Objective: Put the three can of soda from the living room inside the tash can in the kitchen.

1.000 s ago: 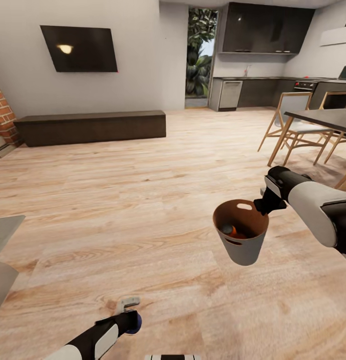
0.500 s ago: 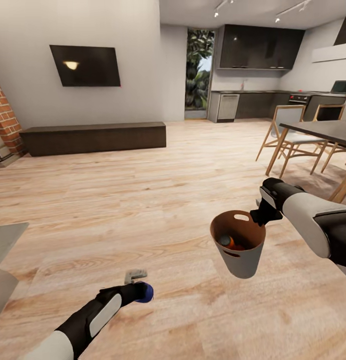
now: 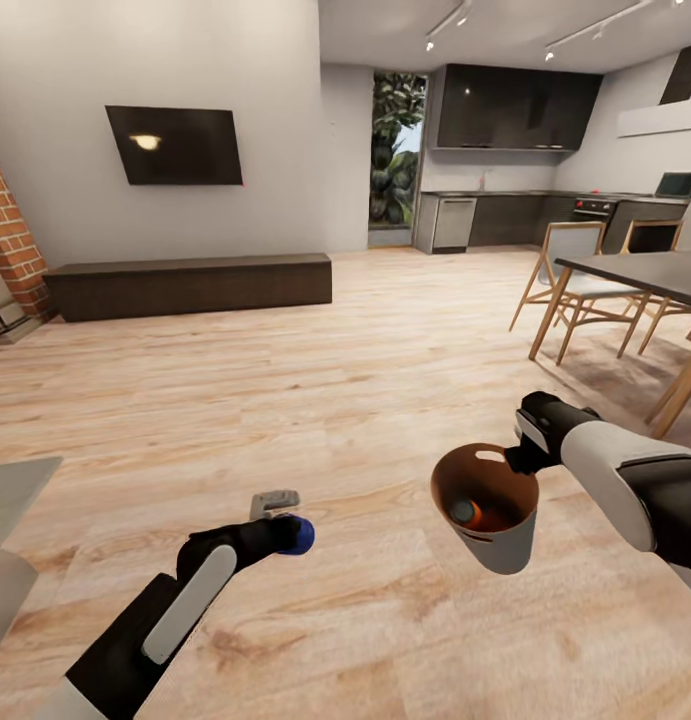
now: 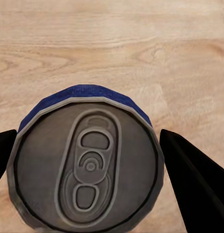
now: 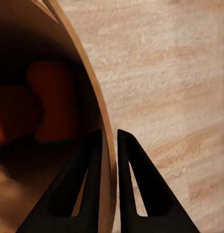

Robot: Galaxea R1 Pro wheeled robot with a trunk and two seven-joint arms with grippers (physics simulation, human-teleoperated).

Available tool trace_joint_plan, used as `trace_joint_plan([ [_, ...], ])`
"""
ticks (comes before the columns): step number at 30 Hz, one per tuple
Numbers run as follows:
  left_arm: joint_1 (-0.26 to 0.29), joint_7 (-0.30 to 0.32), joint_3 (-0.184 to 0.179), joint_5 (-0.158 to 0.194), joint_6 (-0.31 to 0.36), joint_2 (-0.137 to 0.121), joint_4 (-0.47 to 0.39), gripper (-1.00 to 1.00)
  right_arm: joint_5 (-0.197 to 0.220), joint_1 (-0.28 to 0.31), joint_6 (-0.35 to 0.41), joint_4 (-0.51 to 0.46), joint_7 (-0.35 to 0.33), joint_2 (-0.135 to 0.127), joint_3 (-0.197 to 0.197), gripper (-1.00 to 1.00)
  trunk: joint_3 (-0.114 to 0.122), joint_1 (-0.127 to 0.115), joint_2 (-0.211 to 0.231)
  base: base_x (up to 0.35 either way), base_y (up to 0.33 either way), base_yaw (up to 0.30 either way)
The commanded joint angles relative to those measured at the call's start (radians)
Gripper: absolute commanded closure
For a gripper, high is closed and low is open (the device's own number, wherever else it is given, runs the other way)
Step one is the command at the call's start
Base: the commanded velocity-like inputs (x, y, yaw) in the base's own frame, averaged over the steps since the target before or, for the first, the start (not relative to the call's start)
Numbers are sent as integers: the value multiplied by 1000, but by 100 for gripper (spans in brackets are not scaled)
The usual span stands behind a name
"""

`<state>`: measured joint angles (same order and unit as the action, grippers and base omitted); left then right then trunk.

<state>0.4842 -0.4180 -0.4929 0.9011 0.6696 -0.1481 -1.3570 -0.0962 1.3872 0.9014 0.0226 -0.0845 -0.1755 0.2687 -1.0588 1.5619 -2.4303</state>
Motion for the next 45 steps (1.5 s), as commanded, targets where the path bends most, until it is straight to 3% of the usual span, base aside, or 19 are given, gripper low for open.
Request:
trace_joint_plan([
  [1, -1, -26, 9, 16, 31, 1, -46, 100, 18, -6, -11, 0, 1, 1, -17, 100, 3, -4, 7, 0, 0, 0],
  [6, -1, -113, 24, 49, 109, 5, -150, 100, 19, -23, -34, 0, 11, 5, -18, 100, 19, -23, 42, 0, 0, 0],
  [12, 1, -139, 28, 87, 164, 15, -211, 100, 19, -54, -84, 2, 49, 27, -19, 100, 38, -46, 84, 0, 0, 0],
  [16, 2, -142, 27, 148, 181, 18, -228, 100, 21, -89, -158, 4, 177, 75, -48, 100, 50, -62, 112, 0, 0, 0],
  [20, 2, -142, 26, 186, 185, 22, -232, 100, 21, -137, -228, 7, 339, 118, -141, 100, 63, -77, 140, 0, 0, 0],
  [24, 3, -142, 22, 226, 187, 50, -234, 100, 20, -177, -292, 10, 411, 151, -169, 100, 75, -92, 168, 0, 0, 0],
  [34, 9, -138, 19, 247, 190, 97, -235, 100, 21, -242, -370, 10, 465, 171, -186, 100, 107, -131, 238, 0, 0, 0],
  [41, 8, -134, 17, 248, 191, 102, -235, 100, 21, -247, -371, 14, 472, 172, -231, 100, 129, -157, 287, 0, 0, 0],
  [45, 8, -131, 17, 248, 191, 103, -235, 100, 22, -252, -370, 17, 526, 183, -237, 100, 141, -173, 315, 0, 0, 0],
])
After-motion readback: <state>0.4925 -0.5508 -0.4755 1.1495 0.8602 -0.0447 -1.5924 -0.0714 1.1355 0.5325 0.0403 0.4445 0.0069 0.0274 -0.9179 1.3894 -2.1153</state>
